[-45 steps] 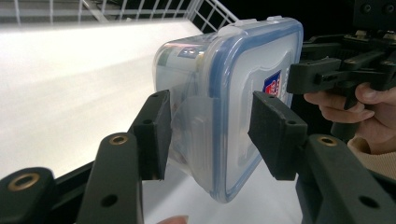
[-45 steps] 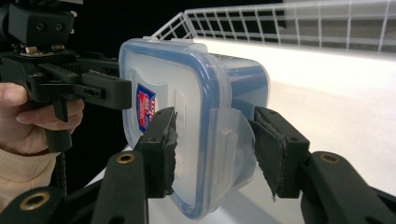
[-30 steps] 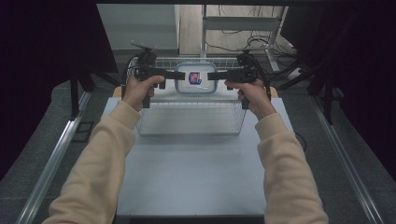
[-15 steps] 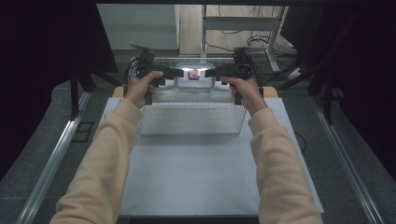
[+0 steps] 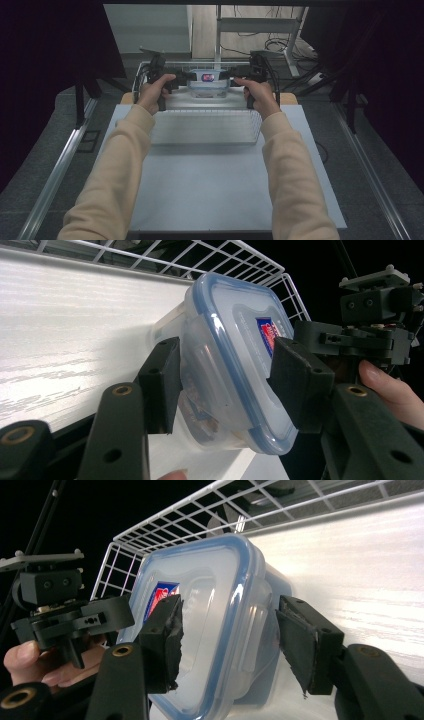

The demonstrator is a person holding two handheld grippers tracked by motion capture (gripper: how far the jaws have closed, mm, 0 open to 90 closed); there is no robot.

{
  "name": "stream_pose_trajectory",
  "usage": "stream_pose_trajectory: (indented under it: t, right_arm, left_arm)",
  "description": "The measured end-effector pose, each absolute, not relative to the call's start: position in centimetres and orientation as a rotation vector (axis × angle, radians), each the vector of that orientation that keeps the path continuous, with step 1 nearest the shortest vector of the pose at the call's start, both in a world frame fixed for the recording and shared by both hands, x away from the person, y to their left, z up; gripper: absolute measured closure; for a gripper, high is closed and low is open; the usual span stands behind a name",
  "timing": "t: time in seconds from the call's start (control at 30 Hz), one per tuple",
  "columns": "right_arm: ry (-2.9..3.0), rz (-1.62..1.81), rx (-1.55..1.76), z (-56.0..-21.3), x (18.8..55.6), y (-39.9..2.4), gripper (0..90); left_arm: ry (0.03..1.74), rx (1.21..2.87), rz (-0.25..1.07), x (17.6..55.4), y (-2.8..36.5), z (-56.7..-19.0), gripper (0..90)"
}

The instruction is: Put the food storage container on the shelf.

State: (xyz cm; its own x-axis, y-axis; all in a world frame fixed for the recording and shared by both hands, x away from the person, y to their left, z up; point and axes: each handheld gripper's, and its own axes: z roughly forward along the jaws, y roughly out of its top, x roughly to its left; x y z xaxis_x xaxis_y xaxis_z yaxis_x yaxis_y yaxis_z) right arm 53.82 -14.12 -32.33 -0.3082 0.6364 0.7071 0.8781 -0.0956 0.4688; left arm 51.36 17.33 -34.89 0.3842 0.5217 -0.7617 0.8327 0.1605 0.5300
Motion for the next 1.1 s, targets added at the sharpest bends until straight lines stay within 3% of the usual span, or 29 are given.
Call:
stream_pose_trajectory:
  t: [0.07,0.2,0.3,0.5,0.77,1.1]
  right_arm:
    - [-1.917,-1.374,-1.680,-32.4,53.7,-14.0,41.4]
    - [-1.917,-1.391,-1.730,-32.4,53.2,-13.4,18.7]
    - [-1.934,-1.470,-1.761,-31.6,52.2,-13.4,11.0]
    - [-2.071,-1.547,-1.666,-30.1,49.5,-13.5,9.7]
    - [-2.400,-1.553,-1.452,-29.9,44.9,-14.6,13.4]
    - [-2.621,-1.447,-1.287,-33.4,39.4,-17.1,18.6]
  left_arm:
    - [1.284,1.510,-0.309,51.2,17.2,-34.8,43.9]
    - [1.279,1.529,-0.244,50.8,17.1,-34.4,28.4]
    - [1.258,1.560,-0.128,49.7,17.1,-33.6,22.8]
    - [1.171,1.668,0.144,46.0,17.0,-31.5,20.9]
    - [1.088,1.776,0.186,40.4,17.0,-32.1,21.0]
    - [1.037,1.886,0.182,33.0,17.2,-37.0,20.9]
